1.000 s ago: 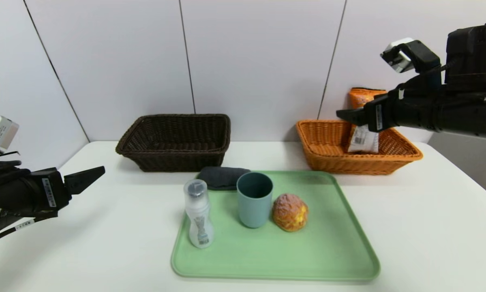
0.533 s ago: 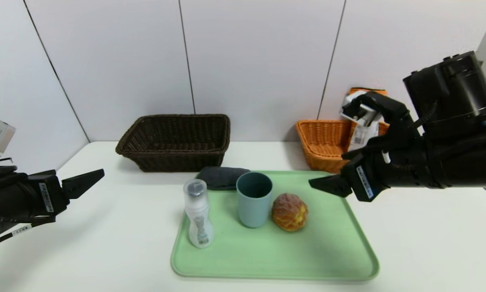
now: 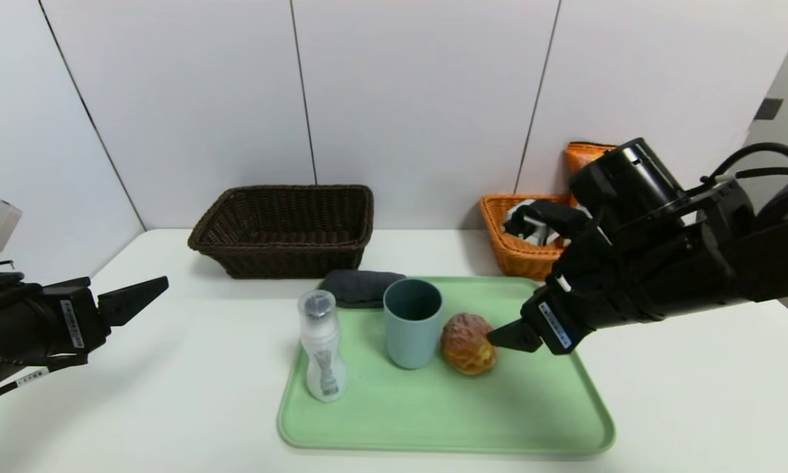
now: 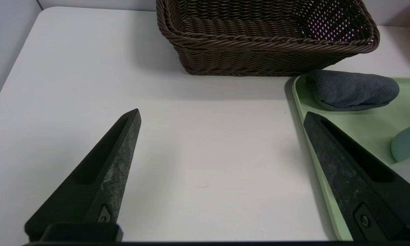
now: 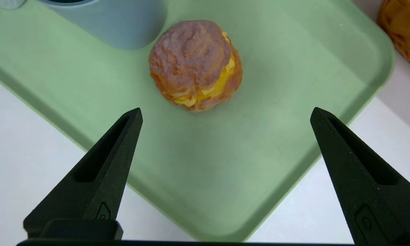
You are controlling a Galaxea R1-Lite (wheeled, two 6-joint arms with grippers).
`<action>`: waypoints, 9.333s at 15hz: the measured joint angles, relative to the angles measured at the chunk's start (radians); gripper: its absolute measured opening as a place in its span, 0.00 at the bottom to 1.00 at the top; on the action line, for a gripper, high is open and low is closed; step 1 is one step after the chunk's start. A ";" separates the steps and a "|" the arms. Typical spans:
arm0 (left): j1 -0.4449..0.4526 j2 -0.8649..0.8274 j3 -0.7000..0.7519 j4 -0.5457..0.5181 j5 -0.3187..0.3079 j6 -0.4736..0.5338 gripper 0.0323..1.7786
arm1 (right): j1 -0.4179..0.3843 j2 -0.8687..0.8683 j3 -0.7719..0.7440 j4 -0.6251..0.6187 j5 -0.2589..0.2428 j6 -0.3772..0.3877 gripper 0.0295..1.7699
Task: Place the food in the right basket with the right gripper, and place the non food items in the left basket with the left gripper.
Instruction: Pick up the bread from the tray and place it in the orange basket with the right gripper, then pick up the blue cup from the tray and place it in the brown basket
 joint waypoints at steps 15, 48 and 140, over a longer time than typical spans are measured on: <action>0.000 0.012 0.022 0.000 0.000 0.000 0.95 | 0.011 0.235 -0.099 -0.019 0.037 -0.026 0.96; 0.000 0.026 0.023 -0.033 -0.006 -0.006 0.95 | -0.371 0.129 -0.232 -0.314 0.057 -0.074 0.46; 0.001 -0.073 0.176 -0.106 -0.010 -0.021 0.95 | 0.116 0.575 0.541 -1.929 0.183 0.129 0.96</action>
